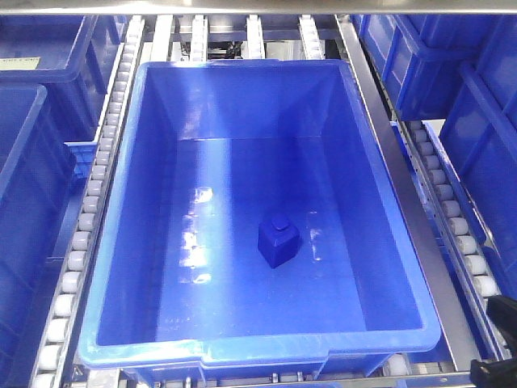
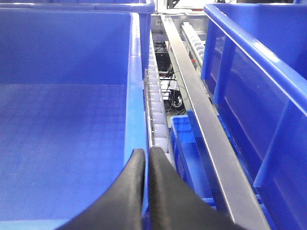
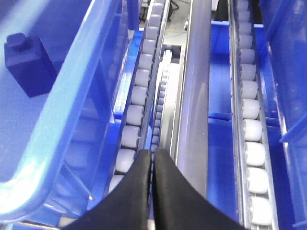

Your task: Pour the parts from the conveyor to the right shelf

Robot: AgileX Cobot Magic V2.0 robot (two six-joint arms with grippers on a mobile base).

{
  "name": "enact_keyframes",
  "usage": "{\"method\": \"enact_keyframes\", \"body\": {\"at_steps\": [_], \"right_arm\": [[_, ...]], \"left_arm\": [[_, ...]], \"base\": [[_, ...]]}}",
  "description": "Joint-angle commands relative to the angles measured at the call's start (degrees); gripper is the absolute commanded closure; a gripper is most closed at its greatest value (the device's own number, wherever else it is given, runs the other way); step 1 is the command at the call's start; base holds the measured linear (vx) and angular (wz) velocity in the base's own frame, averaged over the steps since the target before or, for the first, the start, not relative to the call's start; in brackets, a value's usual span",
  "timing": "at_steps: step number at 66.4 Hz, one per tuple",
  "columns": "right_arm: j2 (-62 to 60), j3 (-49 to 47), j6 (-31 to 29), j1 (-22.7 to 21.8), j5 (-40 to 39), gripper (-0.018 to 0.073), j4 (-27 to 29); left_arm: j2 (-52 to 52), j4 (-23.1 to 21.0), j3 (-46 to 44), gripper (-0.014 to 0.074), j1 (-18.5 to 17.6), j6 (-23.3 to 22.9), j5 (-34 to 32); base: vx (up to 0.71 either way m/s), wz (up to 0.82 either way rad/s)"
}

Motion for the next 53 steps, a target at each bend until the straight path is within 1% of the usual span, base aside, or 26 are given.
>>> {"method": "enact_keyframes", "body": {"at_steps": [1,9,16,22,29,34,40,47,50,53], "right_arm": [[-1.8,-1.7,-0.1,-1.1,-4.3,0.0568,1.3],[-6.1,-1.7,-0.1,-4.2,-4.3,0.0568,4.4],[-9.6,-1.7,-2.0,-7.5,-3.1,0.0568,4.2],[-13.8,-1.7,-3.9,-9.8,0.2,0.0568,4.3],[-18.1,1.1,-3.9,-9.6,-0.2,0.0568,5.7],[-22.4,5.6,-3.9,-9.6,-3.4,0.0568,7.9],[-26.2,10.5,-3.9,-9.6,-8.6,0.0568,7.8],[-29.4,15.6,-4.0,-9.6,-12.1,0.0568,7.6],[-29.3,16.3,-4.0,-9.6,-12.4,0.0568,7.6],[-29.3,16.2,-4.0,-9.6,-9.9,0.0568,7.4]], "left_arm": [[-0.7,-0.5,-1.1,0.0603,-0.3,-0.5,-4.2],[-0.7,-0.5,-1.1,0.0603,-0.3,-0.5,-4.2],[-0.7,-0.5,-1.1,0.0603,-0.3,-0.5,-4.2],[-0.7,-0.5,-1.1,0.0603,-0.3,-0.5,-4.2],[-0.7,-0.5,-1.1,0.0603,-0.3,-0.5,-4.2],[-0.7,-0.5,-1.1,0.0603,-0.3,-0.5,-4.2],[-0.7,-0.5,-1.1,0.0603,-0.3,-0.5,-4.2],[-0.7,-0.5,-1.1,0.0603,-0.3,-0.5,-4.2],[-0.7,-0.5,-1.1,0.0603,-0.3,-0.5,-4.1],[-0.7,-0.5,-1.1,0.0603,-0.3,-0.5,-4.1]], "base": [[0.00,0.00],[0.00,0.00],[0.00,0.00],[0.00,0.00],[0.00,0.00],[0.00,0.00],[0.00,0.00],[0.00,0.00],[0.00,0.00],[0.00,0.00]]}}
